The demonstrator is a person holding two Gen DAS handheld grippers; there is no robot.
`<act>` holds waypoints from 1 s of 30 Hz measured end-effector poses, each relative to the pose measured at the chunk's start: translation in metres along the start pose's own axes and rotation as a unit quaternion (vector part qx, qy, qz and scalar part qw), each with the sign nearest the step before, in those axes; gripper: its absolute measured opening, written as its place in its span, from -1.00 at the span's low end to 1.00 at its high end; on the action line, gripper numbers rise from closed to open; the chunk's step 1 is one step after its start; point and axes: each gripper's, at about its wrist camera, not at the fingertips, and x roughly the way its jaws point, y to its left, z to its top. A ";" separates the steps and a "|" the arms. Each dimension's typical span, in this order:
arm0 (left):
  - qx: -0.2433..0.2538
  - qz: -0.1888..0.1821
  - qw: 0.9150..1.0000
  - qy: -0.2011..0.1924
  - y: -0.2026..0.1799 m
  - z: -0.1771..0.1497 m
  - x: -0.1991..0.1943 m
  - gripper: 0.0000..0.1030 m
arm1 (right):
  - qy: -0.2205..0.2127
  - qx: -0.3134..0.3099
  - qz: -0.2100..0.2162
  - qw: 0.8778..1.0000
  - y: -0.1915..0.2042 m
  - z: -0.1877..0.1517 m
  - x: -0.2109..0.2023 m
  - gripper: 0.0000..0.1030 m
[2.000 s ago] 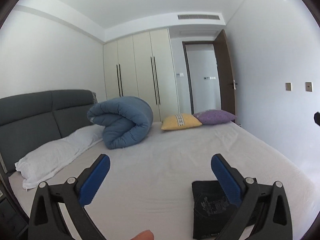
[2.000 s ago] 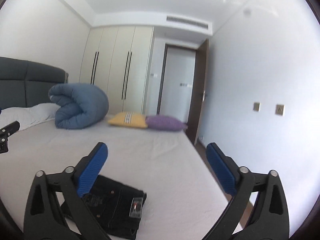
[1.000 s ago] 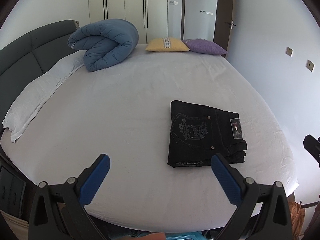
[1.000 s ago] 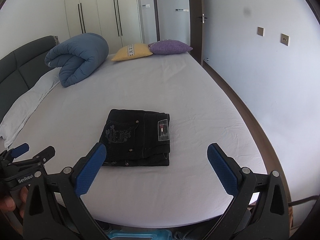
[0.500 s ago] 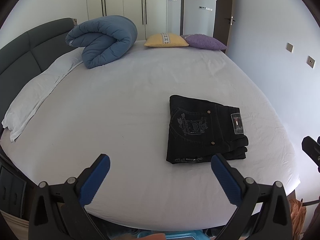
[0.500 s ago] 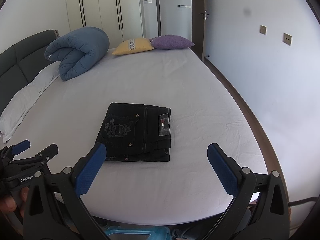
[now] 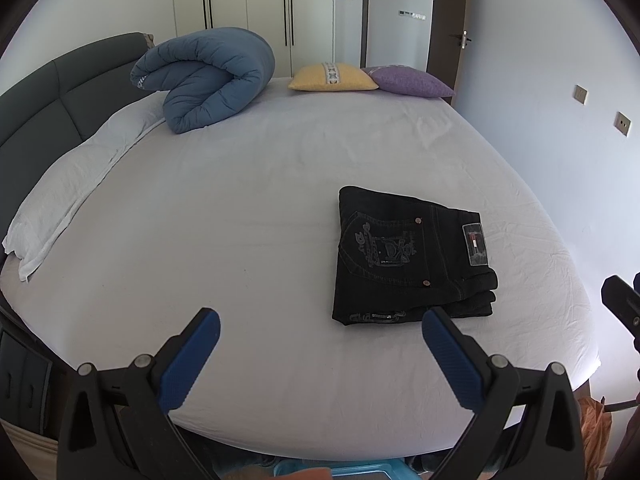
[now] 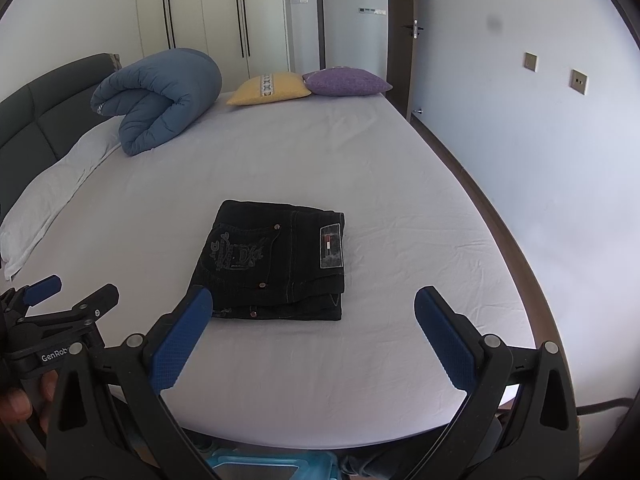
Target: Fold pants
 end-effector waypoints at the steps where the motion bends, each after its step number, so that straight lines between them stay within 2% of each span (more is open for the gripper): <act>1: 0.000 0.000 1.000 0.000 0.000 0.000 0.000 1.00 | 0.000 0.000 -0.001 1.000 0.000 0.000 0.000 1.00; 30: 0.004 -0.002 1.000 0.003 0.000 -0.004 0.004 1.00 | 0.002 0.001 -0.001 1.000 0.003 -0.001 0.000 1.00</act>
